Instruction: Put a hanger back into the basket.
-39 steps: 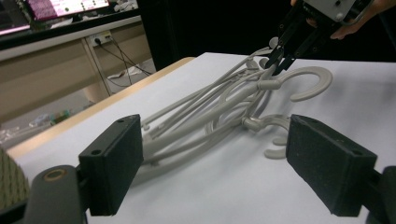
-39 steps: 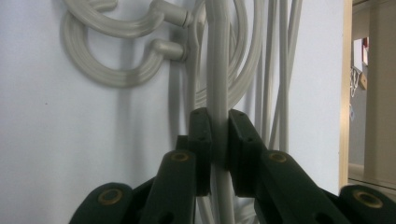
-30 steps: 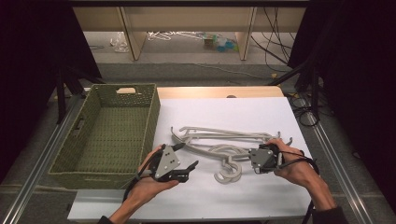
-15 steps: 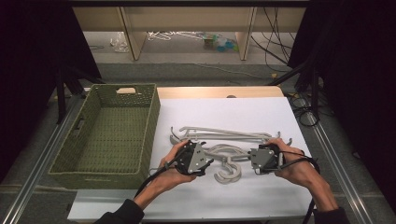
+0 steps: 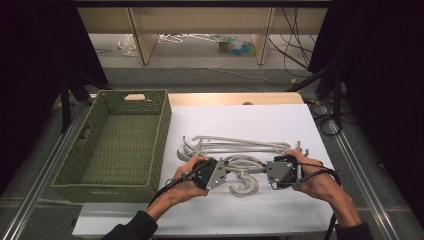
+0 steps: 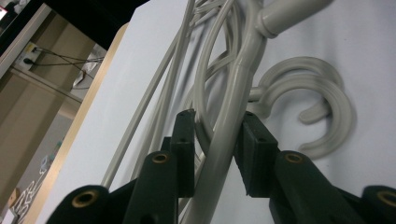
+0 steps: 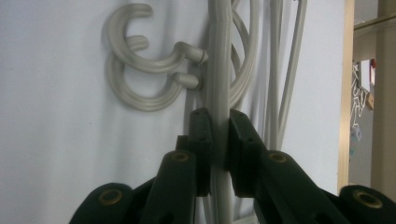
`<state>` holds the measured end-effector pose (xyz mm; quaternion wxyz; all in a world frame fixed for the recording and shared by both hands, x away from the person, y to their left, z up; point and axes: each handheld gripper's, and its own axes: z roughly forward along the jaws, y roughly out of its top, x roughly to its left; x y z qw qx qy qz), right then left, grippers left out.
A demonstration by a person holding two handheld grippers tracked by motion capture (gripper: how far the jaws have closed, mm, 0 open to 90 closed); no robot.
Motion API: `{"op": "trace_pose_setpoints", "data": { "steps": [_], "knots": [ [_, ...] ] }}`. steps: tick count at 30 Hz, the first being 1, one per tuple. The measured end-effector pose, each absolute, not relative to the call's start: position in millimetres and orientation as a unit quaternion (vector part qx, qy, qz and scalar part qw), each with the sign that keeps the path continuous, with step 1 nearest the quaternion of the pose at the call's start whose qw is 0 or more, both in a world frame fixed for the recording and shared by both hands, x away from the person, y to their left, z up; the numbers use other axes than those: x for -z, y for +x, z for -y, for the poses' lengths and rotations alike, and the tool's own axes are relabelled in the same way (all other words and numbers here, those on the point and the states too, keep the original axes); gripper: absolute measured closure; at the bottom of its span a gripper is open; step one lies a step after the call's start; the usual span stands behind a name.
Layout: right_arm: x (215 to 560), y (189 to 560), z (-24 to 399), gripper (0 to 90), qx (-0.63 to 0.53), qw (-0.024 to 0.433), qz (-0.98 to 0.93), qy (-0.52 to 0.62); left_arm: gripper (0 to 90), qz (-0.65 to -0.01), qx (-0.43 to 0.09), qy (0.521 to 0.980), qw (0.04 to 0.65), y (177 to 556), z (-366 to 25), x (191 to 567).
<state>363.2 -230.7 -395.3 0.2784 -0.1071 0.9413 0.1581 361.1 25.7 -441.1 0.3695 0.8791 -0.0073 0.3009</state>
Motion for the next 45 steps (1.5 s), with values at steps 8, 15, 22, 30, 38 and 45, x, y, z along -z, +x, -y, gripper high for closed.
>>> {"op": "trace_pose_setpoints", "data": {
  "steps": [8,15,22,30,38,45],
  "knots": [
    [383.0,364.9,236.1,75.9,-0.188,0.310,-0.926,-0.106,78.3,0.041,-0.302,0.881,0.361,353.6,-23.8,421.3],
    [364.1,362.2,247.7,55.4,-0.224,0.351,-0.909,-0.019,78.9,-0.021,-0.273,0.884,0.379,354.5,-30.3,402.6],
    [347.2,351.2,252.8,41.6,-0.305,0.357,-0.879,0.083,78.9,-0.121,-0.227,0.869,0.423,361.5,-52.4,372.4],
    [373.6,336.7,248.9,35.8,-0.347,0.277,-0.885,0.142,78.9,-0.235,-0.154,0.830,0.481,362.9,-91.9,338.3],
    [396.6,321.7,246.6,35.0,-0.362,0.248,-0.883,0.166,78.9,-0.270,-0.147,0.807,0.504,355.6,-137.5,298.2],
    [410.1,314.8,247.5,34.8,-0.357,0.233,-0.889,0.165,78.9,-0.312,-0.207,0.780,0.501,364.6,-193.1,273.1]
  ]
}}
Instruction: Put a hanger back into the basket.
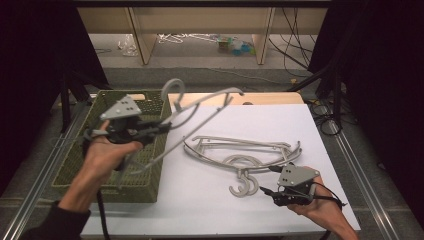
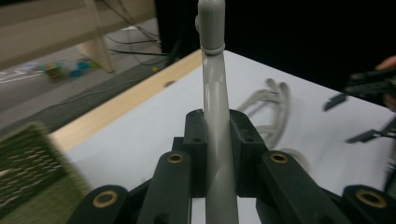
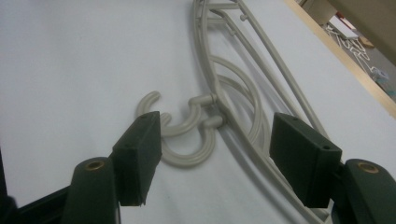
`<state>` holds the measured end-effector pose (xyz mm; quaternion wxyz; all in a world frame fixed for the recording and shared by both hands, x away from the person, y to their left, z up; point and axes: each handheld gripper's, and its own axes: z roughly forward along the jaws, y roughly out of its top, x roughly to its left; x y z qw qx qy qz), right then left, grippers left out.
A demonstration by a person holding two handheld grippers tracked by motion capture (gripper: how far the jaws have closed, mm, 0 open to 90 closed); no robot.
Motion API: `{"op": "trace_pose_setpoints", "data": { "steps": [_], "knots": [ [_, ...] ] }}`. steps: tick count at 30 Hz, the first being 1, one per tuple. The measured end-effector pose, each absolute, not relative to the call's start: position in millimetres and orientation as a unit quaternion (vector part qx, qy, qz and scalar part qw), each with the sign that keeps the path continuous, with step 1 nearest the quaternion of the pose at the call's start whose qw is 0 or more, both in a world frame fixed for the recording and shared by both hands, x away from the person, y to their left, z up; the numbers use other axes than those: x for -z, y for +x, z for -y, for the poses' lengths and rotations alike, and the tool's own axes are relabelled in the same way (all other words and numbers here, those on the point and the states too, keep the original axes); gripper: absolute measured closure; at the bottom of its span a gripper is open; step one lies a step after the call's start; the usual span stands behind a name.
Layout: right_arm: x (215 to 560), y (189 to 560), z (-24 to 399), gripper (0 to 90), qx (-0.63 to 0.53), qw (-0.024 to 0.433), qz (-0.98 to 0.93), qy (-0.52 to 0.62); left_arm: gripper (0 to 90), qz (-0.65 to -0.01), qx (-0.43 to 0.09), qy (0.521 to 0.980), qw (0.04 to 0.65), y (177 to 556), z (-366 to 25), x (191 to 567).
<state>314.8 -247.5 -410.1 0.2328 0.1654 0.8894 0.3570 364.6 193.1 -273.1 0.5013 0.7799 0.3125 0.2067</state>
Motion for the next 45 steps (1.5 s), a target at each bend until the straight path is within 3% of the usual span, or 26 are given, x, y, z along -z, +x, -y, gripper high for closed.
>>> {"op": "trace_pose_setpoints", "data": {
  "steps": [4,15,22,30,45],
  "knots": [
    [413.6,316.0,246.9,34.9,-0.354,0.231,-0.891,0.164,79.0,-0.336,-0.256,0.766,0.484,376.3,-232.1,272.2],
    [420.1,318.1,246.5,34.8,-0.352,0.222,-0.893,0.169,79.0,-0.344,-0.290,0.755,0.477,401.1,-296.9,301.1],
    [421.7,318.9,247.2,33.3,-0.355,0.218,-0.892,0.174,79.0,-0.344,-0.302,0.766,0.451,406.0,-313.3,316.1],
    [423.1,320.3,246.0,25.4,-0.365,0.216,-0.886,0.190,79.0,-0.357,-0.303,0.766,0.441,405.8,-338.0,334.3],
    [422.8,320.1,245.7,25.2,-0.365,0.216,-0.885,0.190,79.0,-0.373,-0.286,0.772,0.429,406.7,-355.2,353.9]
  ]
}}
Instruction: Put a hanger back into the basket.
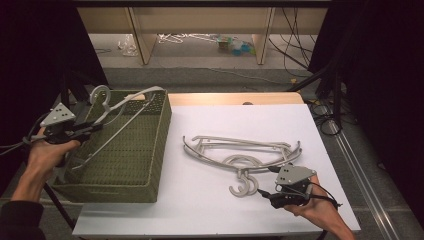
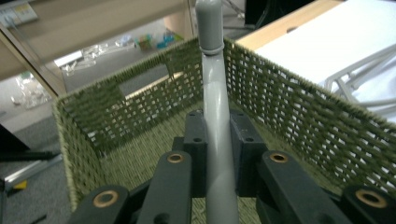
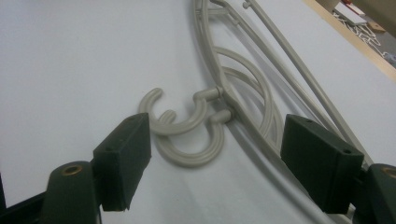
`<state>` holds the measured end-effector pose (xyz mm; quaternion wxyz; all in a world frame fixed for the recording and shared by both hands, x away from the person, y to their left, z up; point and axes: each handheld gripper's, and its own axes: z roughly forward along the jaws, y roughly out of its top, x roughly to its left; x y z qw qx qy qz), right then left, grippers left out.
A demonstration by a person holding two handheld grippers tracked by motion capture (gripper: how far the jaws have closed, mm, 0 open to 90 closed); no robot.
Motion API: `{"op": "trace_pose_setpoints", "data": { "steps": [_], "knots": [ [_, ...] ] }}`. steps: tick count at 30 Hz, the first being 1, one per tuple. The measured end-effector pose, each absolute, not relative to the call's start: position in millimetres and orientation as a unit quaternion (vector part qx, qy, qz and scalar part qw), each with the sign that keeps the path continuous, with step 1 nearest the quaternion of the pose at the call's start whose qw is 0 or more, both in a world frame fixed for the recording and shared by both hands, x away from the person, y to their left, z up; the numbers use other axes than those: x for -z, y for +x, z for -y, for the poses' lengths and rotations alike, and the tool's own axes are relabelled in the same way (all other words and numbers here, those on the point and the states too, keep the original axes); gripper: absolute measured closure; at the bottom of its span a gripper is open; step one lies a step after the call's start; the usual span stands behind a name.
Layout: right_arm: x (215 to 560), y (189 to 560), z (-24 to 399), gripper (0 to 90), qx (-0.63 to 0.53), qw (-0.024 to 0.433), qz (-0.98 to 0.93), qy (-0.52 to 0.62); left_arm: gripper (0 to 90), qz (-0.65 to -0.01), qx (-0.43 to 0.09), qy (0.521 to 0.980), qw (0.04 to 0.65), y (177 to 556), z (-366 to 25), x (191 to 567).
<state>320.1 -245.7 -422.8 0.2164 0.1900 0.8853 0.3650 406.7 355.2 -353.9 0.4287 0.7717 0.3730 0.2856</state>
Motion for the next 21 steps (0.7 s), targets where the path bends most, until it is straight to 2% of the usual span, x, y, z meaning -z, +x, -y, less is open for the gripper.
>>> {"op": "trace_pose_setpoints", "data": {
  "steps": [3,6,15,21],
  "knots": [
    [422.9,320.0,246.5,25.2,-0.364,0.214,-0.886,0.192,79.0,-0.388,-0.267,0.784,0.404,410.2,-356.4,360.3],
    [423.4,320.5,246.3,25.3,-0.362,0.215,-0.887,0.193,78.9,-0.398,-0.258,0.782,0.404,411.2,-355.7,367.3],
    [424.4,320.4,245.3,25.4,-0.360,0.216,-0.887,0.190,78.6,-0.386,-0.239,0.812,0.367,427.0,-348.3,384.0],
    [424.1,320.2,245.9,25.3,-0.358,0.212,-0.890,0.189,78.5,-0.426,-0.225,0.801,0.357,430.8,-347.1,401.3]
  ]
}}
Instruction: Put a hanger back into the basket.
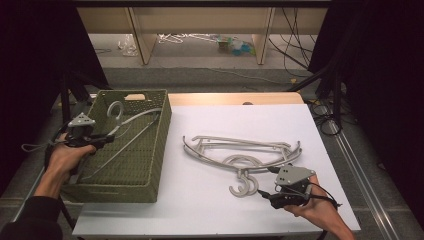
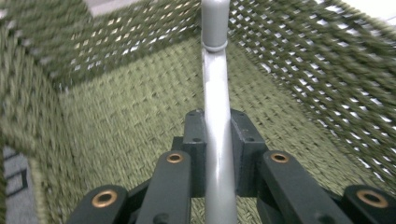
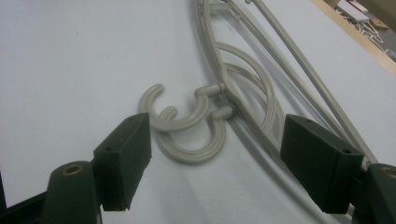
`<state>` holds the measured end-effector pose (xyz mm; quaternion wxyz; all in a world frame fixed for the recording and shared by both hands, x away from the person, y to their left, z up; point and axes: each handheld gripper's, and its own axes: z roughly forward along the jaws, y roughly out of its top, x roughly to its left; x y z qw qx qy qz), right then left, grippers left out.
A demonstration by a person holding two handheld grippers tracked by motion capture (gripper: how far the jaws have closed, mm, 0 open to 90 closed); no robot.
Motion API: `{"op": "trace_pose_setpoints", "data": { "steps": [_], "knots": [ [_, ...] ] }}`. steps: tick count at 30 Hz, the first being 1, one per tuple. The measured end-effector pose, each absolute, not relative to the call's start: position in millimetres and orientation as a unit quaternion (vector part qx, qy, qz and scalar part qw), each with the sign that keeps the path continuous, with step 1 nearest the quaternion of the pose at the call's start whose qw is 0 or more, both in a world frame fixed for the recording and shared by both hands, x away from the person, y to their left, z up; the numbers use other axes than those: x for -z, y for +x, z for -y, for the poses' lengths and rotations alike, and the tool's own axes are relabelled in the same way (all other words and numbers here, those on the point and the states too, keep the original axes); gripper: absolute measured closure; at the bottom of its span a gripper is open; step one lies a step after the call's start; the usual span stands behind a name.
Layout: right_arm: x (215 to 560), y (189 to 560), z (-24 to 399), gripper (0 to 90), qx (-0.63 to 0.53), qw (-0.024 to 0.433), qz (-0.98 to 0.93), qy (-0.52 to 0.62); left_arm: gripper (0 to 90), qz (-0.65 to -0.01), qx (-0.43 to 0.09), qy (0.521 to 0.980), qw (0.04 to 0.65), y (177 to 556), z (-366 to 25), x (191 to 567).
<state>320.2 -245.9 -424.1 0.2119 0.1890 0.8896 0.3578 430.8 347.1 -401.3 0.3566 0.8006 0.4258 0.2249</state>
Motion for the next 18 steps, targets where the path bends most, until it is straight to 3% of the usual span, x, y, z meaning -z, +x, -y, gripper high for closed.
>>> {"op": "trace_pose_setpoints", "data": {
  "steps": [3,10,18],
  "knots": [
    [425.4,320.4,245.4,25.3,-0.359,0.212,-0.889,0.189,78.1,-0.415,-0.235,0.813,0.335,432.2,-349.8,402.2],
    [427.3,320.9,245.3,24.8,-0.361,0.207,-0.888,0.194,75.3,-0.471,-0.253,0.794,0.290,428.3,-351.6,410.7],
    [428.3,321.8,246.6,24.8,-0.361,0.205,-0.888,0.198,67.4,-0.486,-0.272,0.773,0.304,417.0,-355.3,395.4]
  ]
}}
